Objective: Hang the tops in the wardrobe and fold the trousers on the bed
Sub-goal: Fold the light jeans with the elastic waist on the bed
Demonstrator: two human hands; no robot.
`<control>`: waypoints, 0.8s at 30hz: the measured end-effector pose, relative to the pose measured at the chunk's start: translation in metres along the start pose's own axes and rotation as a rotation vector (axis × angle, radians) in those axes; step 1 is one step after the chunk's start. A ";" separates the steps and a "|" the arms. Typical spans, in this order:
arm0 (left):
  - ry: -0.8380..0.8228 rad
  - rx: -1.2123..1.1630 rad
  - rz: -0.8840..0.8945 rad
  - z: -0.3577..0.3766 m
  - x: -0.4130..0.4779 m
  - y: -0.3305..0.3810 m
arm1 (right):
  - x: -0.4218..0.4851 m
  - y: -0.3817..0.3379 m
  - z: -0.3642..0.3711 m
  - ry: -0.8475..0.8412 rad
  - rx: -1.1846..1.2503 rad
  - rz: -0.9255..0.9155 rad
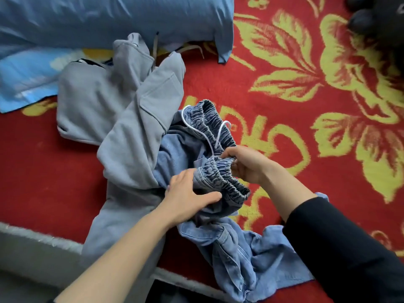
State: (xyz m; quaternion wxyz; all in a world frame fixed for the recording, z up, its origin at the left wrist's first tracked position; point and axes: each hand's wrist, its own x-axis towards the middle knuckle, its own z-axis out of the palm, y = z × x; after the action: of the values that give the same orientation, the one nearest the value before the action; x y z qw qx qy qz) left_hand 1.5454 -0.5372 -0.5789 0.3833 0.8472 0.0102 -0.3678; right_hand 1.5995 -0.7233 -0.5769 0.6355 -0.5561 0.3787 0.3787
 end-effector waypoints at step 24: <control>-0.347 0.312 0.376 -0.111 -0.204 0.057 | -0.154 0.031 0.057 0.356 -0.697 -0.282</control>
State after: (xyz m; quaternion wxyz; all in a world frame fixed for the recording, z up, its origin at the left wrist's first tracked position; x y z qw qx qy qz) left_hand 1.4822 -0.4505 -0.3651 0.3058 0.8075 -0.2691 -0.4266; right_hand 1.5097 -0.6732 -0.4457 0.3792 -0.8413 0.2519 0.2914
